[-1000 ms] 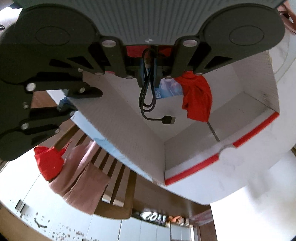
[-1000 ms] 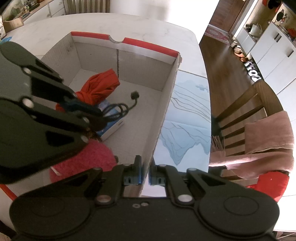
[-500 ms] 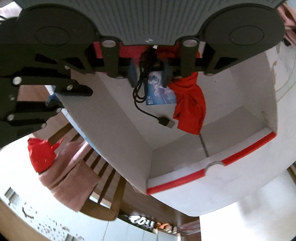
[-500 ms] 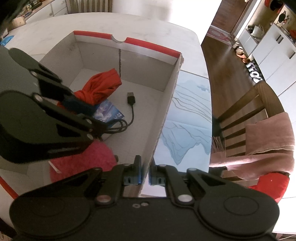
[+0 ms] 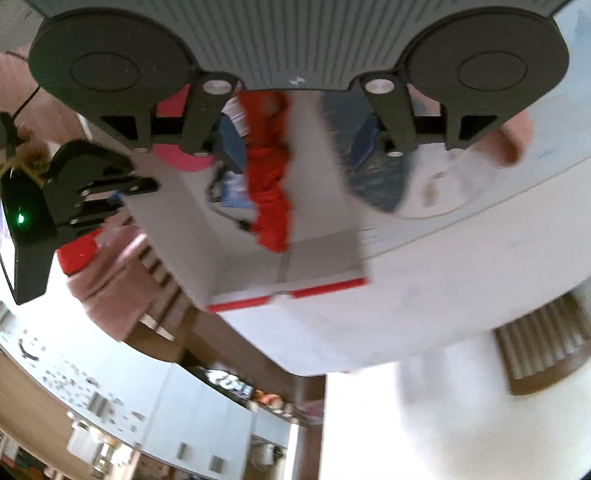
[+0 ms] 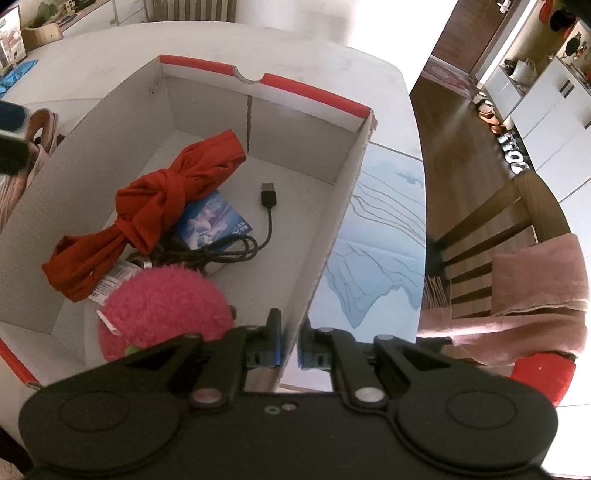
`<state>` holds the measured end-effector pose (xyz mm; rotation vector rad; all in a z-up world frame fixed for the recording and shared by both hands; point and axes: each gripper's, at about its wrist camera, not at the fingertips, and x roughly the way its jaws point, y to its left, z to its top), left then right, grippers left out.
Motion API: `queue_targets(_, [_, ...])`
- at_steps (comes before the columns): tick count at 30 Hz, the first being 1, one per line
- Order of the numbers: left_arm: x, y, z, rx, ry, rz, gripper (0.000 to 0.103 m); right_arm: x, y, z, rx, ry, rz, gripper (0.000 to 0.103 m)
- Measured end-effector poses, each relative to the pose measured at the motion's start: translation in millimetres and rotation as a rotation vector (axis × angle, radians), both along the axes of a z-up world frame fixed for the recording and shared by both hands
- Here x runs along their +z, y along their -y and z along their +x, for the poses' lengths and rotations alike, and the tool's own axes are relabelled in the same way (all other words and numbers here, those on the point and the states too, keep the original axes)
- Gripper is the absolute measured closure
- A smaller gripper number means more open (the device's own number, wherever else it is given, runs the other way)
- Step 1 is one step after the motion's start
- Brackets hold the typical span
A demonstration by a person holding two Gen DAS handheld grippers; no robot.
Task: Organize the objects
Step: 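Move the left gripper back to the white cable on the pile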
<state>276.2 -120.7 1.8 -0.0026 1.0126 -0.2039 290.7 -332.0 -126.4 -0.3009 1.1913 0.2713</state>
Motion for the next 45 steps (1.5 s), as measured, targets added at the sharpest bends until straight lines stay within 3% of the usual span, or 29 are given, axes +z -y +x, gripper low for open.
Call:
queue_targets(4, [9.0,-50.7,-18.1,0.081,0.012,0.022,0.027,0.2,-1.4,0.7,-0.007,-0.006,-0.006,0.097])
queue_targets(8, [12.0,-101.1,-32.4,0.164,0.006,0.015,0.024,0.2,-4.8,1.1,-0.017,-0.009,-0.021,0.097])
queue_targets(10, [9.3,-121.2,-39.3,0.191,-0.001,0.013,0.016,0.0,-4.8,1.9,-0.026,-0.013,-0.023,0.097])
queue_targets(15, [-9.6,-150.8,-51.3,0.189,-0.029,0.018,0.014,-0.1,-4.4,3.6,-0.061,-0.021,-0.024,0.097])
queue_targets(19, [-32.7,-164.6,-62.8,0.172,-0.056,0.023,0.004,-0.4,-5.5,3.6,-0.086,-0.022,-0.031,0.097])
queue_targets(22, [-55.9,-174.1,-69.7,0.171,-0.086,0.065,0.004,-1.2,-7.4,3.3,-0.096,-0.018,-0.042,0.096])
queue_targets(30, [-114.1,-216.5,-72.6,0.242,-0.183,0.085,0.004,-2.7,-13.8,2.0,-0.106,-0.008,-0.078,0.095])
queue_targets(39, [-142.4,-223.6,-63.2,0.31,-0.203,0.085,0.005,-5.1,-18.1,3.4,-0.09,-0.018,-0.103,0.094])
queue_targets(41, [-145.4,-224.5,-60.1,0.316,-0.207,0.086,0.012,-5.2,-17.9,3.8,-0.09,-0.024,-0.1,0.094])
queue_targets(43, [-145.7,-225.4,-57.3,0.331,-0.211,0.091,0.029,-5.5,-18.0,3.2,-0.087,-0.025,-0.099,0.094])
queue_targets(45, [-145.5,-225.0,-53.3,0.339,-0.206,0.103,0.034,-5.6,-17.3,2.8,-0.082,-0.026,-0.094,0.094])
